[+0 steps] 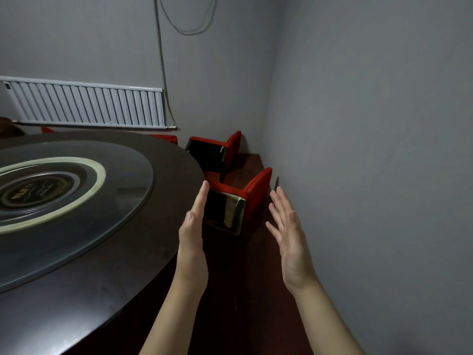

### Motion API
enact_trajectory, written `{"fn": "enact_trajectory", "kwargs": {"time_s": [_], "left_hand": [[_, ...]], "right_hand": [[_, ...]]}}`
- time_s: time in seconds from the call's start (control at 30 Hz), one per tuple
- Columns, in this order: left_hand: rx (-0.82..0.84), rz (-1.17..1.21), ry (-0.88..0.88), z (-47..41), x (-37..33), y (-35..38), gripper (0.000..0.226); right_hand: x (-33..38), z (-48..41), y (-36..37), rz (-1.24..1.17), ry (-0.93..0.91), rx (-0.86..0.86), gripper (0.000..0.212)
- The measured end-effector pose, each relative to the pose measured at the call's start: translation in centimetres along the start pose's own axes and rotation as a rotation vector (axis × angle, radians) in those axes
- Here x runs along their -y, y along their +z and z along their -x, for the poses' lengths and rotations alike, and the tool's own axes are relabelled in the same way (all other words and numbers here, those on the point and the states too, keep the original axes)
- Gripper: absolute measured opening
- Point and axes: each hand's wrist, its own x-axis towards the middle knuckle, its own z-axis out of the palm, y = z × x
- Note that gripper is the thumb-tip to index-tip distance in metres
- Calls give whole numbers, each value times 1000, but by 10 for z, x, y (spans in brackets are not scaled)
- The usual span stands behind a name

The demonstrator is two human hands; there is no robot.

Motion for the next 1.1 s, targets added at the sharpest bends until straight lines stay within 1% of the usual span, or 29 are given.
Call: {"fn": "enact_trajectory", "kwargs": {"time_s": [0.07,0.1,0.13,0.2,0.3,0.47,0.53,0.57,0.67,0.8,0.93,1.03,1.1], "left_hand": [[85,89,-28,-34,18,12,82],[101,60,-63,-48,23,17,89],[111,62,-84,-65,30,22,90],[134,47,-93,-95,46,34,85],[168,46,-105,-136,69,56,81],[202,33,-109,-199,116,109,78],[203,59,-116,-228,136,133,79],[198,34,-107,-239,146,144,79],[189,9,-117,-279,170,180,74],[111,-13,-107,-328,202,211,73],[21,-2,-147,-375,229,214,86],[-44,-10,-163,-416,254,207,90],[-77,-20,-163,-445,276,202,91]], "right_hand": [[-8,-40,-5,64,18,-39,68],[-15,-56,-8,89,24,-55,67],[-17,-71,-11,75,34,-50,66],[-32,-99,-21,39,28,-64,61],[-50,-140,-37,23,46,-86,65],[-90,-213,-80,-2,66,-107,61],[-107,-244,-103,-25,64,-111,62],[-115,-258,-114,-26,62,-115,65],[-136,-312,-152,-66,79,-115,72],[-162,-392,-184,-75,73,-54,69],[-189,-460,-181,-109,110,23,73],[-215,-505,-169,-105,136,85,66],[-231,-536,-162,-91,165,114,58]]}}
